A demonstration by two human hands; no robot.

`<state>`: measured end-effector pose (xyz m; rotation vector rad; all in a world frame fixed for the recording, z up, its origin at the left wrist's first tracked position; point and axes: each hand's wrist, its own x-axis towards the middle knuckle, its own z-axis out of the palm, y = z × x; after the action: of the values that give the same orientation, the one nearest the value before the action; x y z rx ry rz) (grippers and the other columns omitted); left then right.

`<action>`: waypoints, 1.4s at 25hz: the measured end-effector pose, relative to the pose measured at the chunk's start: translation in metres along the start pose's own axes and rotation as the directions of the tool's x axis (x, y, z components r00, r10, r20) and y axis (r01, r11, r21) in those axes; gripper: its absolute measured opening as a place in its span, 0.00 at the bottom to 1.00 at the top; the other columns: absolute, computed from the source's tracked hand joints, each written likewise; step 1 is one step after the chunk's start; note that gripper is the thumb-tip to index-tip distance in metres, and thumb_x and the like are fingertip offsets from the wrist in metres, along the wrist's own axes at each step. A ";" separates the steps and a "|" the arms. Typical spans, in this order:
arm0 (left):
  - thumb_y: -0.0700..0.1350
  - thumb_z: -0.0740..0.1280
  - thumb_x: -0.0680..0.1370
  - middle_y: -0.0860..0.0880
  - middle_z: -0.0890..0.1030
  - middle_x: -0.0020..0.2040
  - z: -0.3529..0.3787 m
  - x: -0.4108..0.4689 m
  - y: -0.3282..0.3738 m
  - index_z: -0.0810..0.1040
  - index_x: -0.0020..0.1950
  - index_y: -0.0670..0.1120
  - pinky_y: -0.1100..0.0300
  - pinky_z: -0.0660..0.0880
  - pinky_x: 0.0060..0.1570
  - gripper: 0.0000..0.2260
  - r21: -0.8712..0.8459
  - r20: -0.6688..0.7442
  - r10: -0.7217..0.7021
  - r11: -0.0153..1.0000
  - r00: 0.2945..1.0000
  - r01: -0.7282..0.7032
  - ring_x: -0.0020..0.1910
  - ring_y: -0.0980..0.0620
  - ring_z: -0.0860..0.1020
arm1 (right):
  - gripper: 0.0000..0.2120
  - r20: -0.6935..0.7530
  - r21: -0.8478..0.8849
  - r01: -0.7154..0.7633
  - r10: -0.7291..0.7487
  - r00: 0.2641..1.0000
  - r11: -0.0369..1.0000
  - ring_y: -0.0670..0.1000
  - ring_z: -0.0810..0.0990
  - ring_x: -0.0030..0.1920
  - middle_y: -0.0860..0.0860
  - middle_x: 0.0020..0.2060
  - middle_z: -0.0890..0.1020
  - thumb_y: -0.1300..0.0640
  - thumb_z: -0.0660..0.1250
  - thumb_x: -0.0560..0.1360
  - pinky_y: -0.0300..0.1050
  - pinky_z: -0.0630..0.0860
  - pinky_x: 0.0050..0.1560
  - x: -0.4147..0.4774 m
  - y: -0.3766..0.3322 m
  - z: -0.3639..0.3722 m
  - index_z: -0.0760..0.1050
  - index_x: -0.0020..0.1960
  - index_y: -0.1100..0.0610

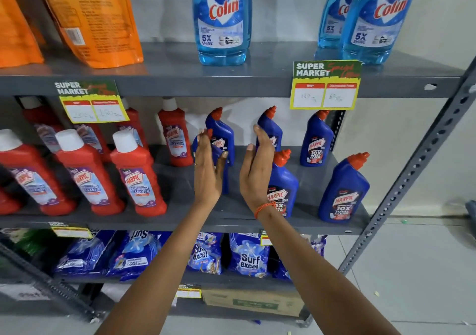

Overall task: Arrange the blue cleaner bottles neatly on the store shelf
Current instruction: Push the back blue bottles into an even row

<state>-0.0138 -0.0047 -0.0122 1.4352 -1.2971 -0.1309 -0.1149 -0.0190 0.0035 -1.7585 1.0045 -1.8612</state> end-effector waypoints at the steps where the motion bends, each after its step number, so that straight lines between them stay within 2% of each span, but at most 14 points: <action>1: 0.47 0.60 0.79 0.42 0.59 0.76 -0.006 0.003 -0.011 0.52 0.75 0.43 0.50 0.61 0.73 0.28 -0.003 0.003 -0.032 0.999 0.999 0.032 0.75 0.46 0.59 | 0.17 0.048 -0.001 -0.013 0.013 0.999 1.000 0.48 0.67 0.68 0.55 0.66 0.71 0.62 0.55 0.79 0.30 0.60 0.68 -0.003 0.003 0.010 0.64 0.67 0.57; 4: 0.45 0.60 0.79 0.39 0.61 0.75 -0.018 0.012 -0.042 0.51 0.75 0.41 0.47 0.63 0.72 0.28 -0.033 0.049 -0.114 0.993 0.992 0.116 0.74 0.44 0.62 | 0.18 0.219 -0.069 -0.106 0.119 0.969 0.992 0.53 0.68 0.68 0.57 0.66 0.71 0.61 0.56 0.79 0.45 0.66 0.70 -0.011 0.022 0.036 0.63 0.68 0.59; 6: 0.44 0.60 0.79 0.38 0.63 0.74 -0.020 0.017 -0.056 0.50 0.75 0.42 0.48 0.65 0.70 0.28 -0.004 0.104 -0.167 0.986 0.981 0.168 0.72 0.42 0.65 | 0.20 0.364 -0.168 -0.195 0.244 0.899 0.966 0.56 0.68 0.68 0.59 0.67 0.69 0.60 0.59 0.78 0.54 0.68 0.69 -0.014 0.037 0.048 0.61 0.69 0.61; 8: 0.45 0.60 0.80 0.38 0.67 0.71 -0.018 0.023 -0.070 0.52 0.75 0.43 0.53 0.68 0.64 0.27 0.043 0.182 -0.236 0.972 0.955 0.232 0.68 0.41 0.69 | 0.25 0.484 -0.245 -0.288 0.374 0.791 0.926 0.59 0.68 0.68 0.60 0.69 0.68 0.58 0.61 0.77 0.56 0.69 0.68 -0.014 0.049 0.057 0.58 0.71 0.60; 10: 0.46 0.59 0.80 0.38 0.72 0.68 -0.015 0.029 -0.079 0.57 0.73 0.43 0.57 0.69 0.57 0.23 0.034 0.250 -0.304 0.952 0.919 0.305 0.65 0.40 0.73 | 0.26 0.528 -0.294 -0.402 0.498 0.688 0.867 0.60 0.72 0.65 0.60 0.67 0.71 0.56 0.61 0.77 0.58 0.71 0.65 -0.011 0.055 0.062 0.56 0.72 0.58; 12: 0.46 0.59 0.80 0.38 0.74 0.66 -0.015 0.031 -0.084 0.61 0.71 0.44 0.56 0.70 0.58 0.21 -0.043 0.288 -0.339 0.930 0.896 0.366 0.63 0.40 0.74 | 0.23 0.531 -0.302 -0.472 0.557 0.638 0.828 0.61 0.75 0.62 0.60 0.65 0.74 0.56 0.60 0.78 0.58 0.73 0.63 -0.008 0.059 0.063 0.59 0.71 0.57; 16: 0.49 0.60 0.79 0.39 0.74 0.66 -0.014 0.023 -0.088 0.63 0.71 0.46 0.46 0.72 0.63 0.21 -0.094 0.274 -0.389 0.899 0.879 0.427 0.63 0.42 0.74 | 0.20 0.541 -0.307 -0.460 0.550 0.636 0.833 0.60 0.76 0.61 0.60 0.64 0.75 0.55 0.59 0.78 0.58 0.73 0.63 -0.009 0.062 0.058 0.61 0.69 0.58; 20: 0.49 0.60 0.79 0.39 0.76 0.63 -0.021 0.005 -0.084 0.64 0.69 0.44 0.44 0.73 0.62 0.20 -0.097 0.261 -0.354 0.916 0.898 0.390 0.61 0.42 0.76 | 0.18 0.532 -0.343 -0.333 0.474 0.702 0.878 0.62 0.76 0.58 0.63 0.60 0.76 0.56 0.60 0.78 0.59 0.74 0.59 -0.024 0.063 0.047 0.65 0.65 0.63; 24: 0.48 0.60 0.79 0.40 0.78 0.60 -0.033 -0.014 -0.082 0.68 0.65 0.43 0.49 0.74 0.59 0.17 -0.071 0.240 -0.292 0.946 0.926 0.317 0.59 0.44 0.77 | 0.16 0.522 -0.359 -0.256 0.420 0.742 0.898 0.62 0.77 0.54 0.64 0.54 0.77 0.56 0.63 0.77 0.53 0.74 0.51 -0.041 0.058 0.038 0.68 0.60 0.65; 29: 0.48 0.60 0.79 0.43 0.78 0.60 -0.042 -0.030 -0.076 0.69 0.64 0.43 0.60 0.70 0.54 0.15 -0.080 0.240 -0.264 0.954 0.934 0.290 0.59 0.48 0.76 | 0.17 0.514 -0.291 -0.272 0.390 0.764 0.917 0.59 0.76 0.56 0.61 0.55 0.78 0.55 0.63 0.77 0.54 0.75 0.55 -0.057 0.047 0.030 0.69 0.62 0.62; 35: 0.48 0.60 0.79 0.43 0.78 0.60 -0.045 -0.037 -0.075 0.68 0.65 0.44 0.61 0.69 0.53 0.16 -0.079 0.230 -0.260 0.955 0.938 0.284 0.59 0.49 0.76 | 0.17 0.511 -0.286 -0.301 0.410 0.755 0.910 0.56 0.76 0.57 0.60 0.57 0.77 0.54 0.63 0.77 0.46 0.72 0.55 -0.064 0.040 0.026 0.68 0.62 0.61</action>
<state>0.0490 0.0321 -0.0729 1.5298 -1.2370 -0.5520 -0.0886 -0.0063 -0.0711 -1.8850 1.1849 -0.9421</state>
